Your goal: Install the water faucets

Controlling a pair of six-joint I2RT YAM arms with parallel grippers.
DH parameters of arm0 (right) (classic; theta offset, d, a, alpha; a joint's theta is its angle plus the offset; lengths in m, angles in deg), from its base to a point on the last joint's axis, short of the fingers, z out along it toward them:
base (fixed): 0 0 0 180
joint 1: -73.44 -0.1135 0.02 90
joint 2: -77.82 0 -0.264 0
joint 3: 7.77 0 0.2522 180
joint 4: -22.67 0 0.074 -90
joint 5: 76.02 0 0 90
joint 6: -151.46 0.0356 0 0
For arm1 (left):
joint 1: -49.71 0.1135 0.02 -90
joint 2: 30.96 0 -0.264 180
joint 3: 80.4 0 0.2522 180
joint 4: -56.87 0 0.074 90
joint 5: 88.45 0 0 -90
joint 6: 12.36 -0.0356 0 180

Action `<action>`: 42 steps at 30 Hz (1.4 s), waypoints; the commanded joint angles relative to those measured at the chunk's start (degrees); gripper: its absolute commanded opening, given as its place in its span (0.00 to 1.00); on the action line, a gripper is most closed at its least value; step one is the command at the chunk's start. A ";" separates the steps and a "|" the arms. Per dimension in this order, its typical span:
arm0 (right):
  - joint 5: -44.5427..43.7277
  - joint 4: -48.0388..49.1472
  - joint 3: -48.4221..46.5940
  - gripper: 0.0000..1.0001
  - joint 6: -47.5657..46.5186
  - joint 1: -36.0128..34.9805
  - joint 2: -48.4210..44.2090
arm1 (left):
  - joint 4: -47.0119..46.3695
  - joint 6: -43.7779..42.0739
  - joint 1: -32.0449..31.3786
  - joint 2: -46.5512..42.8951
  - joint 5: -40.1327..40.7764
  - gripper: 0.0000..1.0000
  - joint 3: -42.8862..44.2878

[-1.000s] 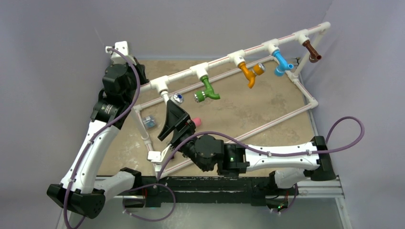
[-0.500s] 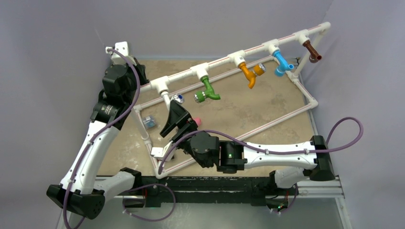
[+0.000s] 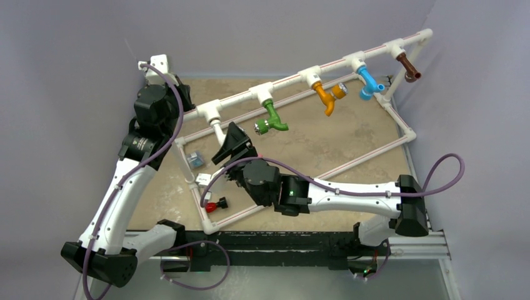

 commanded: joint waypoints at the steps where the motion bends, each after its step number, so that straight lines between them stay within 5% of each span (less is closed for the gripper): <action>1: -2.09 3.07 -3.21 0.52 4.74 0.73 -0.20 | 14.69 -3.36 -2.54 2.23 -5.74 0.00 -4.15; 9: -1.34 6.99 -2.51 0.18 15.17 0.86 0.03 | 14.75 -3.36 -2.62 2.06 -5.91 0.00 -4.31; 14: 1.88 2.83 -8.24 0.00 35.05 0.60 1.96 | 14.83 -3.44 -2.63 2.18 -5.58 0.00 -4.08; 25: 12.59 8.92 -11.29 0.00 90.40 0.68 0.57 | 14.86 -3.44 -2.72 3.10 -5.74 0.00 -3.77; 36: 2.21 29.71 0.83 0.00 134.12 2.30 -3.72 | 15.28 -3.36 -2.71 3.77 -5.65 0.00 -3.19; 42: 2.01 34.61 2.39 0.15 145.44 3.23 -5.11 | 15.03 -3.31 -2.72 3.49 -6.00 0.00 -3.45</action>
